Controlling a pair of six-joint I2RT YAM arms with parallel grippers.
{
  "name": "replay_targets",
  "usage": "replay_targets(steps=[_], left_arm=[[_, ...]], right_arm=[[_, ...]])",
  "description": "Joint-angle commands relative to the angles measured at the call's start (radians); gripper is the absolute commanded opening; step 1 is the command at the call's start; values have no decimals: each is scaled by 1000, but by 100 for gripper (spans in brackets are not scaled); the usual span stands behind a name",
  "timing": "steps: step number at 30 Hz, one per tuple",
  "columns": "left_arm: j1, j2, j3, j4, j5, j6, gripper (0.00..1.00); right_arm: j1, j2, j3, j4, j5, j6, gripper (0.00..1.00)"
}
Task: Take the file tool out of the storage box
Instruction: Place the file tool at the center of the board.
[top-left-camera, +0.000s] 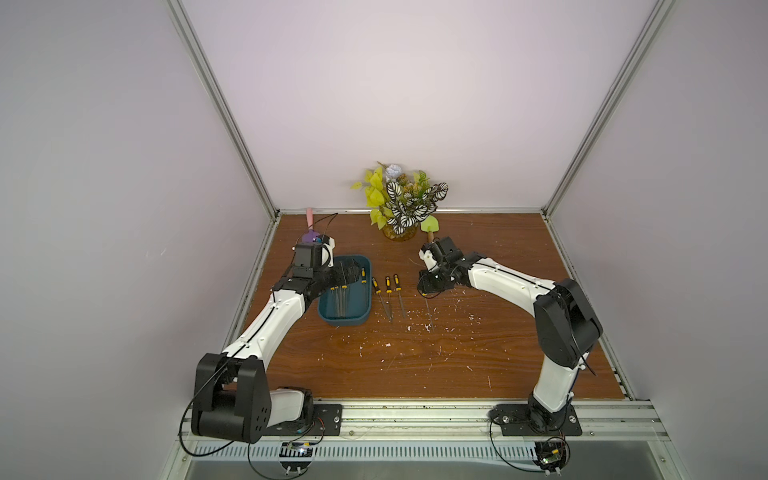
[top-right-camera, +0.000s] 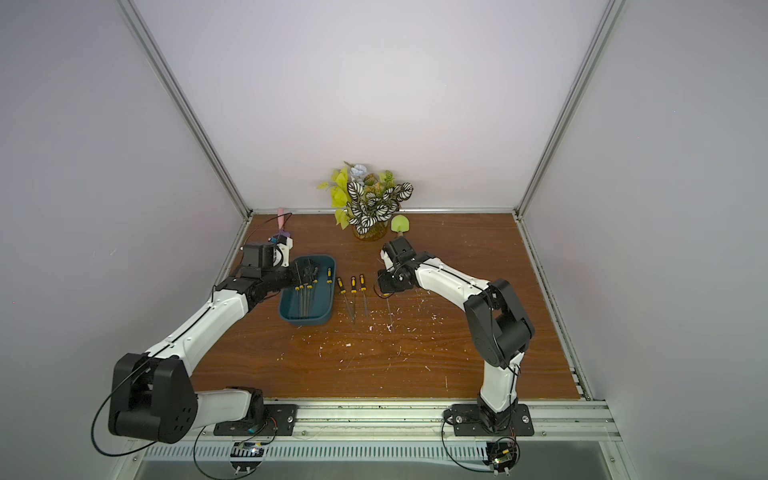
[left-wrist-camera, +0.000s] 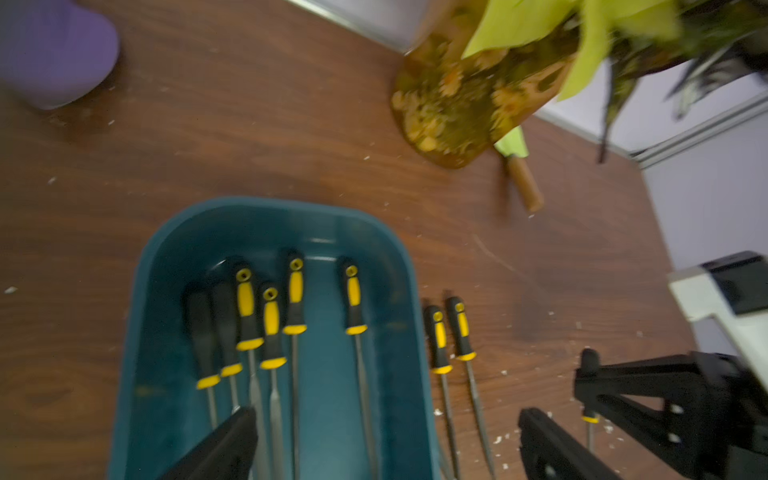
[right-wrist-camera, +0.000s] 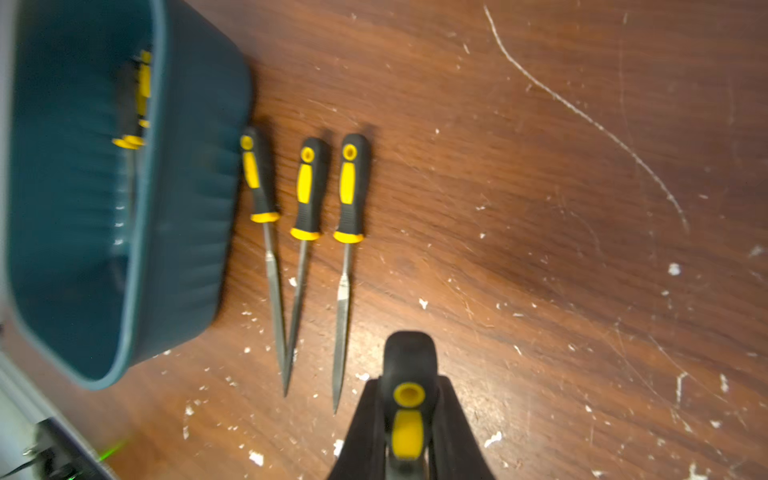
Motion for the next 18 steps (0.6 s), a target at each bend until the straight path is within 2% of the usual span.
replay_targets(steps=[1,8,18], left_arm=[[5,7,18,-111,-149,46,100],[-1,-31,-17,-126,-231,54,99],[-27,-5,-34,-129,-218,76,99]], right_arm=[[21,44,110,-38,70,28,0],[27,167,198,-24,79,56,0],[29,239,222,31,70,101,0]])
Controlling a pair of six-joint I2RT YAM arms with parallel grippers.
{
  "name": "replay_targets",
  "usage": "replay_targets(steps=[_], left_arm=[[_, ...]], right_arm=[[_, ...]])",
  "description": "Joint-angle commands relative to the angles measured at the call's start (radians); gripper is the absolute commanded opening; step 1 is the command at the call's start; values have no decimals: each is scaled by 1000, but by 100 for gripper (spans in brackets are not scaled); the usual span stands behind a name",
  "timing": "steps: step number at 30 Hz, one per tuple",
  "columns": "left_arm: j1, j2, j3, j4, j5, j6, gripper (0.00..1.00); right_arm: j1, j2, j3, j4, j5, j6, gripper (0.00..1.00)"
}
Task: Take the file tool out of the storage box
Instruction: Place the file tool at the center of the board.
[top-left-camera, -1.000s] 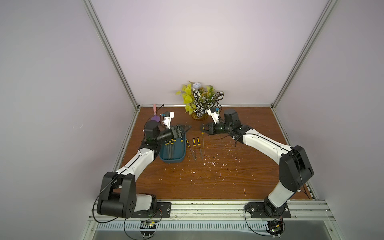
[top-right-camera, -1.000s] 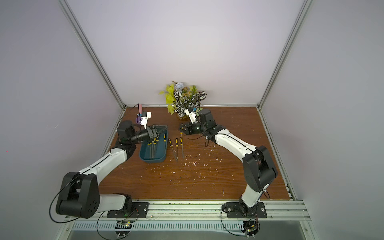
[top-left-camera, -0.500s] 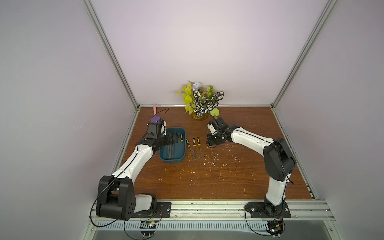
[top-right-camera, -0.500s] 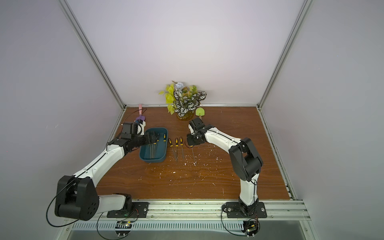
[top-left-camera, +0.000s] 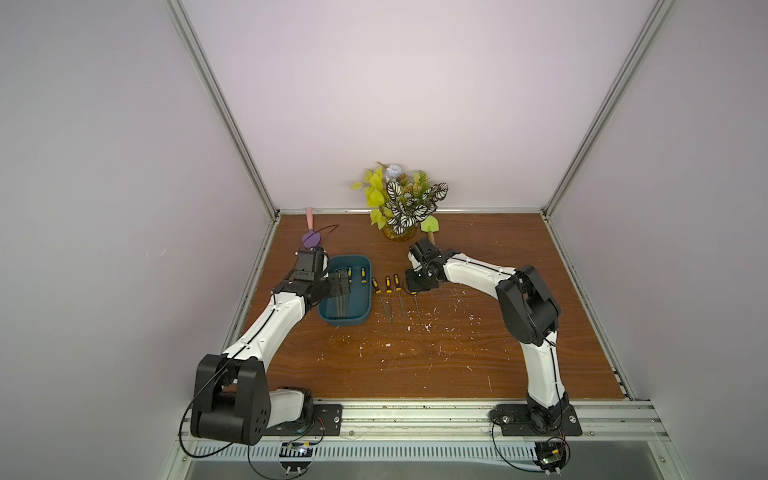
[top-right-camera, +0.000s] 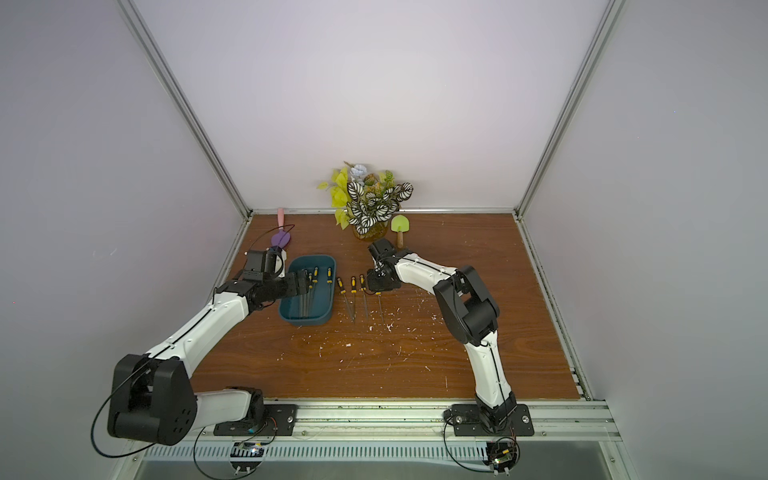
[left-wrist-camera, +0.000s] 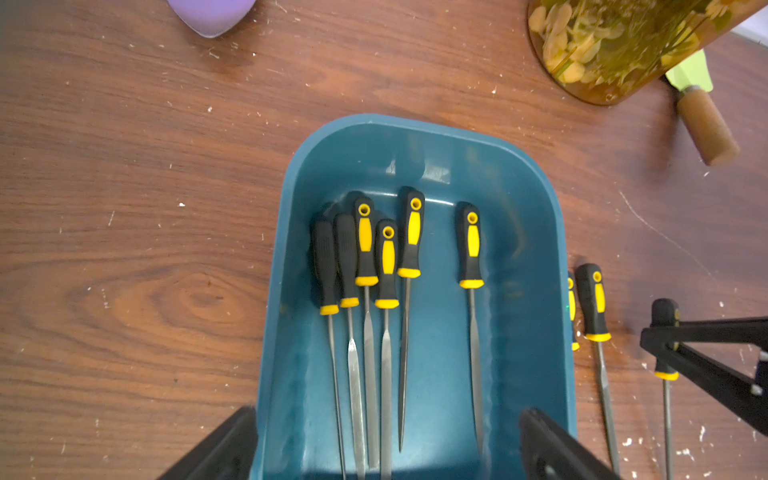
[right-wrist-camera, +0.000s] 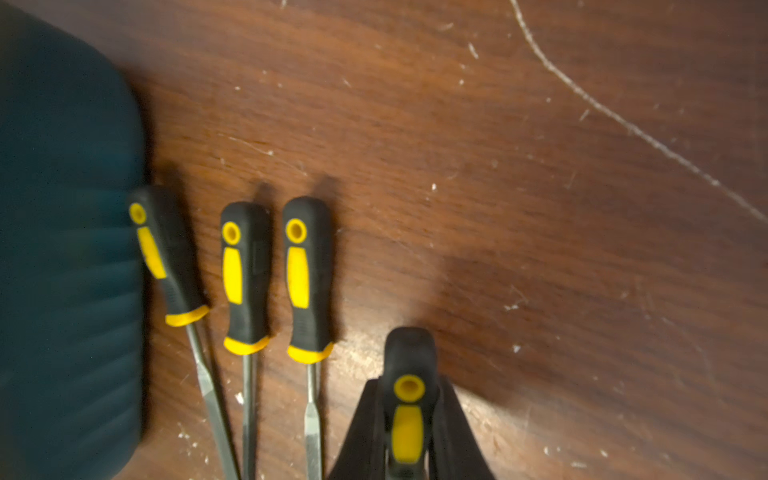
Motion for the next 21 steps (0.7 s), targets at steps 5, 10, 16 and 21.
replay_targets(steps=[5,10,16,21], left_arm=[[-33,35,-4,-17,-8,21,99],[-37,42,-9,-15,-14,18,99],[-38,34,-23,-15,-30,20,100],[-38,33,-27,-19,-45,24,99]], right_arm=[[6,19,69,43,-1,55,0],[5,68,119,41,-24,73,0],[1,95,125,33,-16,78,5],[-7,85,91,48,-13,85,20]])
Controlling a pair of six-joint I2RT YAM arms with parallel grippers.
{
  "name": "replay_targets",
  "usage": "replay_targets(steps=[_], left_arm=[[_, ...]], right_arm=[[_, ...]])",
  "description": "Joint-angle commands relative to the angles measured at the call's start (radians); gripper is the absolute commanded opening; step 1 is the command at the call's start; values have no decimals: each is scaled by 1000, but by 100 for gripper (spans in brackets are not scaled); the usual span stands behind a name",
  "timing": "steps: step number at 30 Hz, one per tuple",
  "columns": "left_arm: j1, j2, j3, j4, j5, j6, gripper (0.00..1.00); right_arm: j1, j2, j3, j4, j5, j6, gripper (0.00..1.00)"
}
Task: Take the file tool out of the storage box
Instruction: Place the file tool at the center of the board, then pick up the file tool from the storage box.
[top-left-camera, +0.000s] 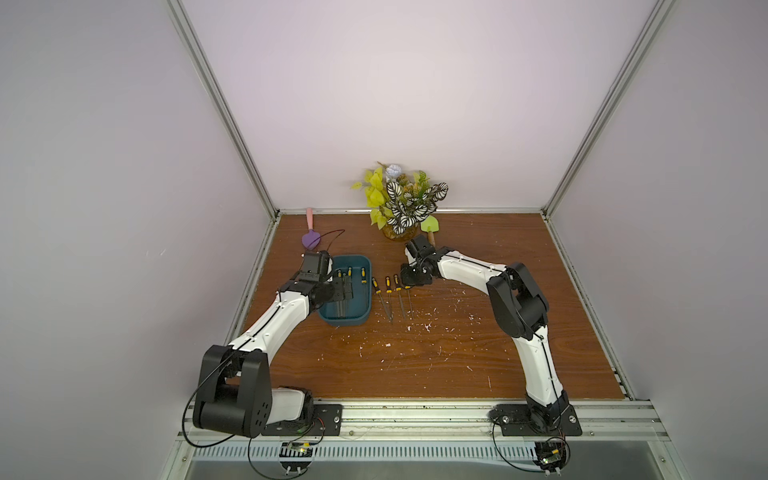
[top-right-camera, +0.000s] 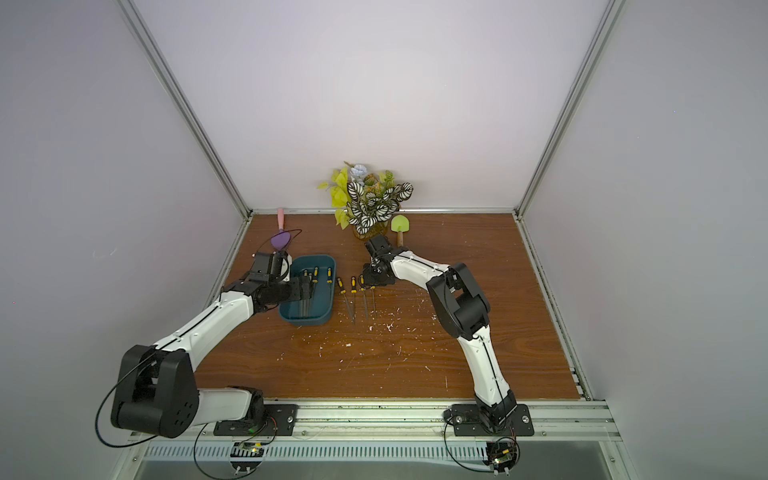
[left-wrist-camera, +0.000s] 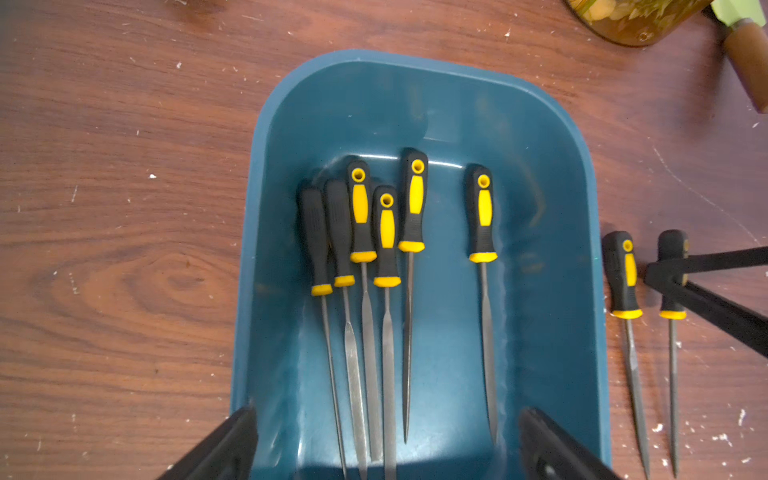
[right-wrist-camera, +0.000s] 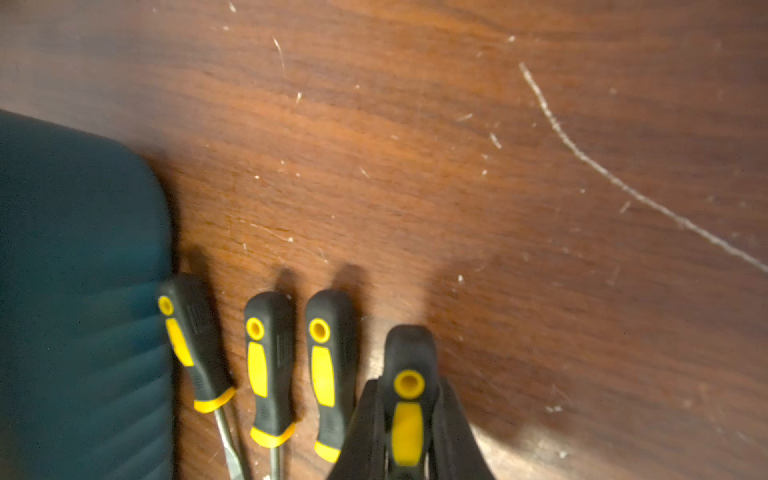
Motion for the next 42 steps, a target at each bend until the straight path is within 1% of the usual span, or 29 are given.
replay_targets(steps=[1,4,9,13,16,20,24,26,29,30,32,33,37,42], left_arm=[[-12,-2,-6,-19,-22,15,99],[-14,4,-4,-19,-18,17,99],[-20,12,11,-19,-15,2,99],[-34,18,29,-18,-29,-22,93],[-50,39,47,-17,-31,-47,89],[-65,100,77,-7,-35,-69,79],[-74,176,117,9,-48,-69,69],[-87,215,136,17,-52,-67,59],[-108,265,159,16,-77,-69,55],[-111,281,162,18,-79,-70,51],[-112,309,164,26,-76,-66,35],[-114,324,166,30,-74,-64,32],[-114,360,176,28,-89,-57,32],[-114,386,181,34,-104,-56,32]], right_arm=[[-5,-10,-10,7,-4,12,23],[-10,-22,-5,1,-2,9,28],[-18,-65,-7,-1,10,3,31],[-20,-106,-10,-15,17,-7,32],[-24,-175,-53,1,27,-12,32],[-34,-286,-146,45,47,-21,34],[-50,-363,-256,76,47,-27,35],[-58,-393,-311,95,47,-23,35],[-71,-421,-379,120,40,-17,35],[-75,-428,-396,127,38,-16,35],[-81,-437,-418,136,34,-14,35],[-84,-440,-426,140,30,-13,35],[-94,-440,-426,147,11,-5,35],[-99,-422,-387,129,9,-19,36]])
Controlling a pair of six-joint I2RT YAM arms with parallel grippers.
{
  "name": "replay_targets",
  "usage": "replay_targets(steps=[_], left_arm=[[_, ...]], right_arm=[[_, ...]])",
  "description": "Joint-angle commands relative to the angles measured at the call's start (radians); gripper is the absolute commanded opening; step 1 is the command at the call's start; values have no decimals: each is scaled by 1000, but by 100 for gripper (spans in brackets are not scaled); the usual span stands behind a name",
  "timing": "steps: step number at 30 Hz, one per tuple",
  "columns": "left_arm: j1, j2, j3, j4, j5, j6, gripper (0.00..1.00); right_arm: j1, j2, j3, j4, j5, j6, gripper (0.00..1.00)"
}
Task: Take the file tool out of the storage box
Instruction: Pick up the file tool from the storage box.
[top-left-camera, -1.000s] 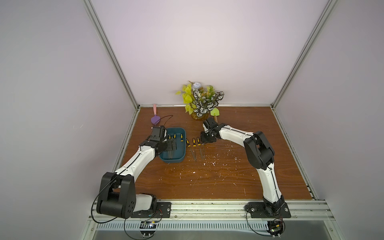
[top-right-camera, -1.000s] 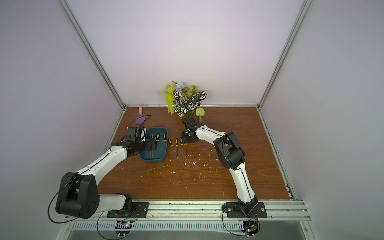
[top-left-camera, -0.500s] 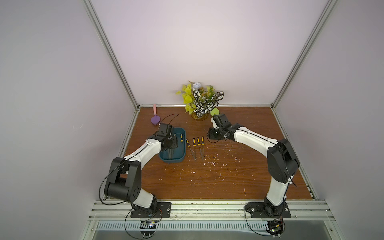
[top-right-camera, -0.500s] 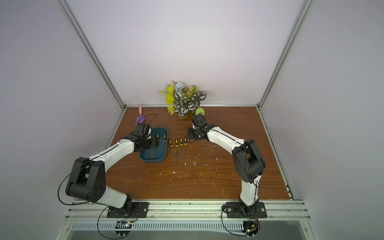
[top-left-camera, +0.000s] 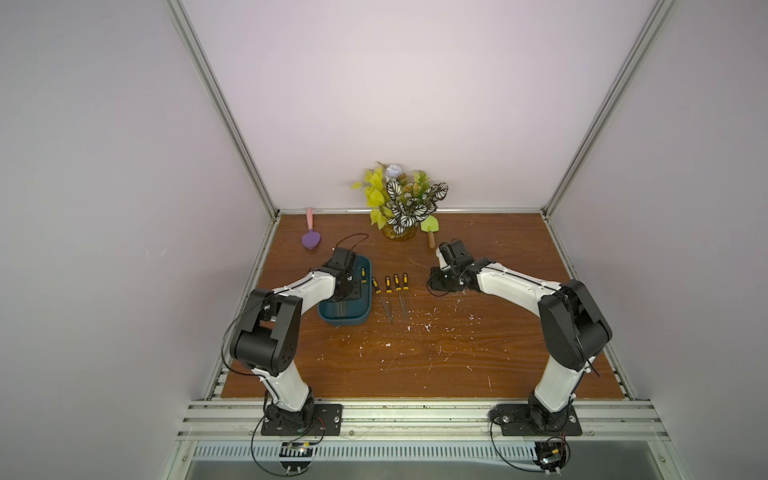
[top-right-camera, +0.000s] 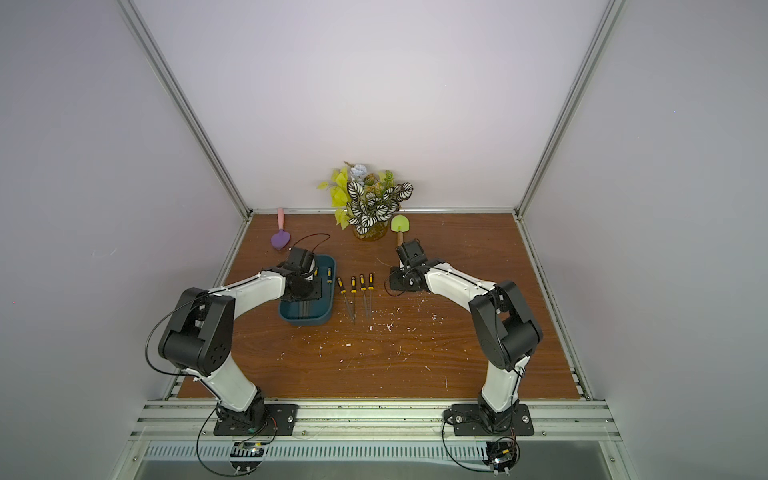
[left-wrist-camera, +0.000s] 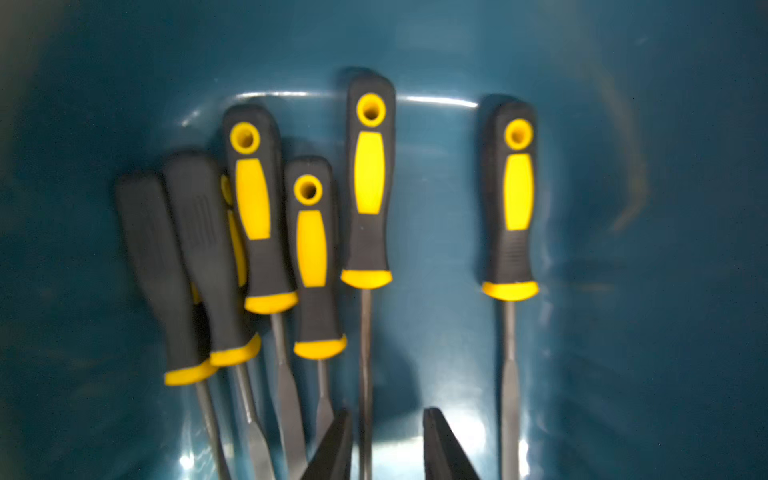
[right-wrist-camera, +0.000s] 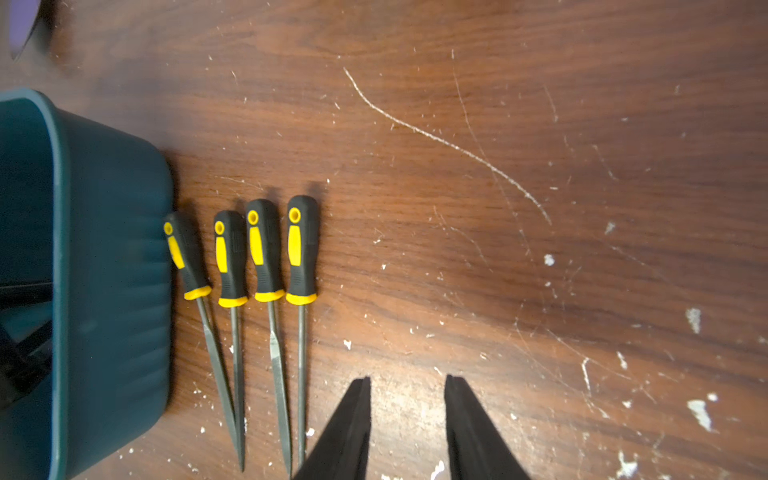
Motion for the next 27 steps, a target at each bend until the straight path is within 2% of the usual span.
replay_targets(steps=[1,7,10,14,16,18,23,27], left_arm=[[-6,14,28,0,-29,5,32],[-6,47,24,4,-24,12,27],[-6,58,23,-6,-26,18,17],[-7,57,11,-3,-30,19,11],[-7,59,7,-8,-31,21,1],[-6,47,-1,-5,-34,19,0],[-7,-72,-32,29,-30,16,0],[-7,-245,-87,127,75,53,0]], right_arm=[[-4,-13,53,8,-16,-11,36],[-5,-29,23,19,-15,-5,36],[-10,-32,14,13,-15,-2,36],[-15,-38,8,14,-12,-3,36],[-16,-40,10,14,-13,-5,36],[-16,-41,18,8,-12,-9,36],[-15,-62,25,23,-39,-31,36],[-3,-114,-10,131,-129,-73,36]])
